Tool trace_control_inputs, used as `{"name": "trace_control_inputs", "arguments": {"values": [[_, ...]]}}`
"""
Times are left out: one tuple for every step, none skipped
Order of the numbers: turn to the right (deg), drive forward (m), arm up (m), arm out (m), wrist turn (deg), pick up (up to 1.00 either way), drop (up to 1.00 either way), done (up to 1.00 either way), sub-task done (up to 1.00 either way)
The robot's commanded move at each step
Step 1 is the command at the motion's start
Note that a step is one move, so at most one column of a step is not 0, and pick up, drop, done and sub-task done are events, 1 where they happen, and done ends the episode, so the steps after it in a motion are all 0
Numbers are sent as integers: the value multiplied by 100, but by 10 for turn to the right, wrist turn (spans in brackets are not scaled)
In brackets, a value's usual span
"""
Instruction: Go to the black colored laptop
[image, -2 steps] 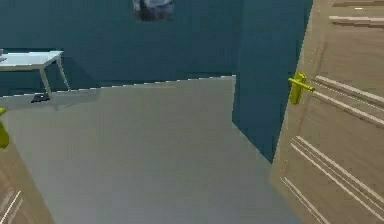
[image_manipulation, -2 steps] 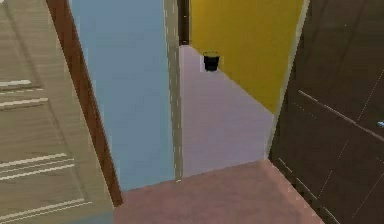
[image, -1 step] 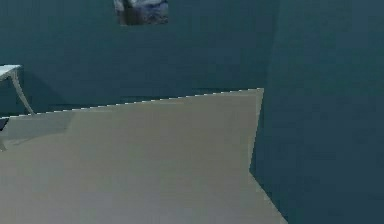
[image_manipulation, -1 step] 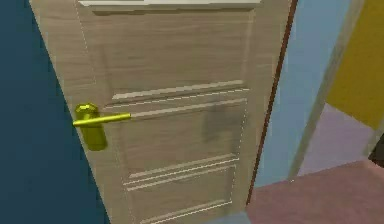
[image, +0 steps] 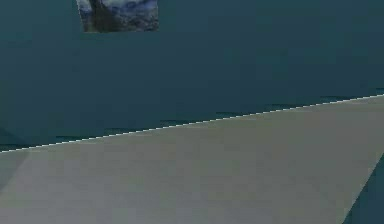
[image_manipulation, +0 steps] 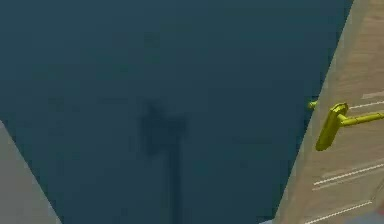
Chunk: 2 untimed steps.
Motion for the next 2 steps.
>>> {"name": "trace_control_inputs", "arguments": {"values": [[0, 45, 0, 0, 0, 0, 0, 0, 0], [330, 0, 0, 0, 0, 0, 0, 0, 0]]}}
